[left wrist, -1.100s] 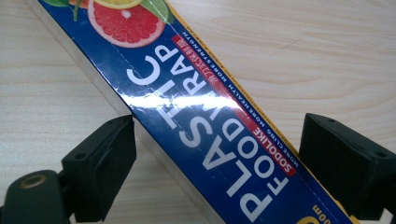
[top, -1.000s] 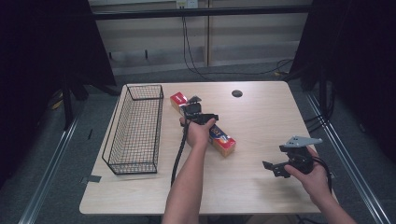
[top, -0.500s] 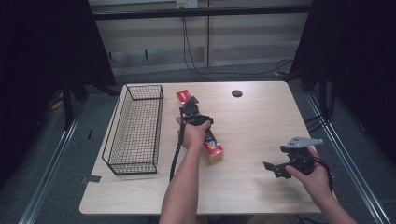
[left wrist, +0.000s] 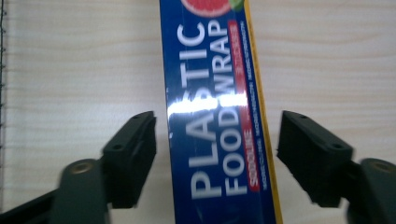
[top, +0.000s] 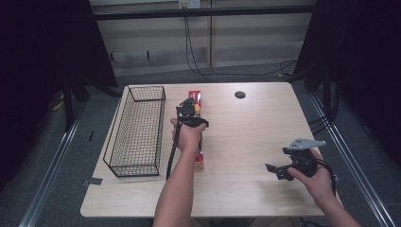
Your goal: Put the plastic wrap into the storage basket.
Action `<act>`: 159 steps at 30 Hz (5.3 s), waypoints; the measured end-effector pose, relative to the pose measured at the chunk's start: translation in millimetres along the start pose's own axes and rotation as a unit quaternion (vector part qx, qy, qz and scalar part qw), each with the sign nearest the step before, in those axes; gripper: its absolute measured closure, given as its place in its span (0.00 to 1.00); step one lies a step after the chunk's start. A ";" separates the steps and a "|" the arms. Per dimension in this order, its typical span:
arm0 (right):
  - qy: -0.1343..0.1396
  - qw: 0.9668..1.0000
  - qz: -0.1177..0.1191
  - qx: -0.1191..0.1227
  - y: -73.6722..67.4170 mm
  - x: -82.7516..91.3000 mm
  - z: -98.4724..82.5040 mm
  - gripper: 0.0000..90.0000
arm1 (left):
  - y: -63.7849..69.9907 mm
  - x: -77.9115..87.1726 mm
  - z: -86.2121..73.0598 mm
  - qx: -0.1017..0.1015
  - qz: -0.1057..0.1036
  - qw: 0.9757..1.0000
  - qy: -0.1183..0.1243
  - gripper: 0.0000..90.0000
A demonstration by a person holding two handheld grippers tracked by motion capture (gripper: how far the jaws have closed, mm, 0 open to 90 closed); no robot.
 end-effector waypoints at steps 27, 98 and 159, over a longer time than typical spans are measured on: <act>-0.002 1.000 0.005 0.004 0.1 -0.9 -0.4 0.04 | -0.3 -15.4 14.7 -0.015 0.006 1.000 -0.017 0.41; 0.003 1.000 0.010 0.011 -3.1 -1.4 1.3 0.04 | -34.7 94.3 9.9 0.006 0.001 0.998 -0.055 0.50; 0.000 1.000 0.014 0.017 -6.8 -2.7 3.6 0.04 | -86.5 134.7 -3.9 0.060 0.013 0.997 -0.044 0.50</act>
Point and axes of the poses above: each handheld gripper's, and its own axes: x roughly backward along the jaws, z roughly out of its top, y roughly to its right, the point moved 2 cm from there along -x, roughly forward along the jaws, and after that the axes turned 13 degrees about -y, right-handed, at the moved point
